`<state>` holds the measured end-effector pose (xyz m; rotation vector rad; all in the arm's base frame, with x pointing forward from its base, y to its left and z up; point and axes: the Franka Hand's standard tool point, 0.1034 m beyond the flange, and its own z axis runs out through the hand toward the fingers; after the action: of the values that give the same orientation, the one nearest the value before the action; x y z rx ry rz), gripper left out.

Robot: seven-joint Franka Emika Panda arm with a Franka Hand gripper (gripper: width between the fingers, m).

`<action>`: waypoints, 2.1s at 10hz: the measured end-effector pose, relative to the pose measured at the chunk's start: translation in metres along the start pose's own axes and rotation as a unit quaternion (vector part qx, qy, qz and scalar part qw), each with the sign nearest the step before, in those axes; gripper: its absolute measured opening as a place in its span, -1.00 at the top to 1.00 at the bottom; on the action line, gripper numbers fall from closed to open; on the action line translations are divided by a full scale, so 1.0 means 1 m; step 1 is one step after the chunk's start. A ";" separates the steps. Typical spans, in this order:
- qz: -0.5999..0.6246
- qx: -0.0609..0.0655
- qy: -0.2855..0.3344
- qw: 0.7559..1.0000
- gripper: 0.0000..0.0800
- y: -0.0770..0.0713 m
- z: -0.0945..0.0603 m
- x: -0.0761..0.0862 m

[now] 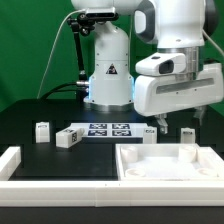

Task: Assemble one leg

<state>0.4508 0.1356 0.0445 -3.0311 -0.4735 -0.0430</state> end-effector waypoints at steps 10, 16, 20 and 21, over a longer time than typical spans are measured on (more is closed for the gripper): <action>0.299 0.021 -0.020 0.954 -0.62 -0.020 0.012 -0.009; 0.253 0.059 -0.245 0.934 -0.62 -0.019 0.012 -0.027; 0.243 0.088 -0.391 0.883 -0.62 -0.020 0.018 -0.033; 0.239 0.095 -0.423 0.869 -0.62 -0.019 0.023 -0.033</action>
Offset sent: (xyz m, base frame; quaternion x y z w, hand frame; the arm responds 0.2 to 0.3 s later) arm 0.0000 0.0000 0.0000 0.0000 0.0000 0.2377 0.9713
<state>0.4140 0.1455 0.0219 -2.7097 0.2581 1.2963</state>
